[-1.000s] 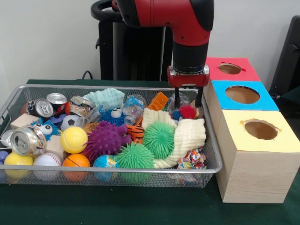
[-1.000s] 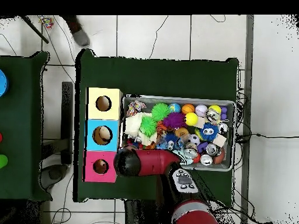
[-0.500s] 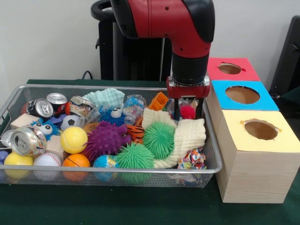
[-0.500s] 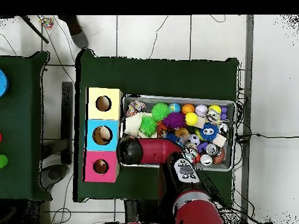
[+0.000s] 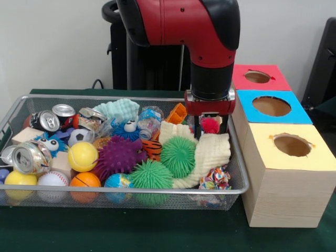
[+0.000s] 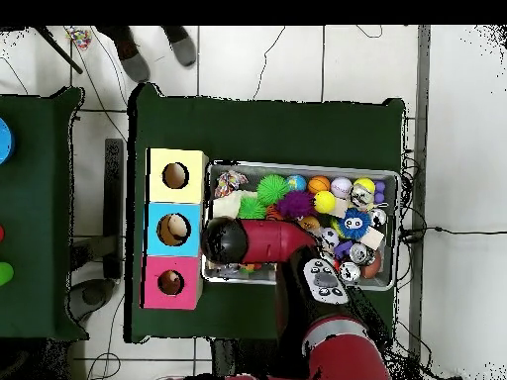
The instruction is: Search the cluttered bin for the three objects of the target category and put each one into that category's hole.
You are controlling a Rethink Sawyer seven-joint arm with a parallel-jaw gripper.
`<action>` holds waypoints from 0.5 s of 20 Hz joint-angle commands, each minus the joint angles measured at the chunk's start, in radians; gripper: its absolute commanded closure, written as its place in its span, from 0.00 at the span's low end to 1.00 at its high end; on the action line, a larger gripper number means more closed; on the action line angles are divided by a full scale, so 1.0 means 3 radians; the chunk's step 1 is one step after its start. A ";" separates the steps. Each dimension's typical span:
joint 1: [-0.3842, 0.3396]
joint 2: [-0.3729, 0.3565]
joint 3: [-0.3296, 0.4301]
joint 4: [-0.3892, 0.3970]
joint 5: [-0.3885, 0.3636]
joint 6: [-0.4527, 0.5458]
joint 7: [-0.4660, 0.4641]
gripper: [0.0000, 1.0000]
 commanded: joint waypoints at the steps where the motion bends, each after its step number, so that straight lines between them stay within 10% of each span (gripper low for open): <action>1: -0.0139 -0.0008 0.0357 -0.0342 0.0129 0.0424 0.0062 0.00; 10: -0.0276 0.0016 0.0440 -0.0310 0.0016 0.0387 -0.0027 0.00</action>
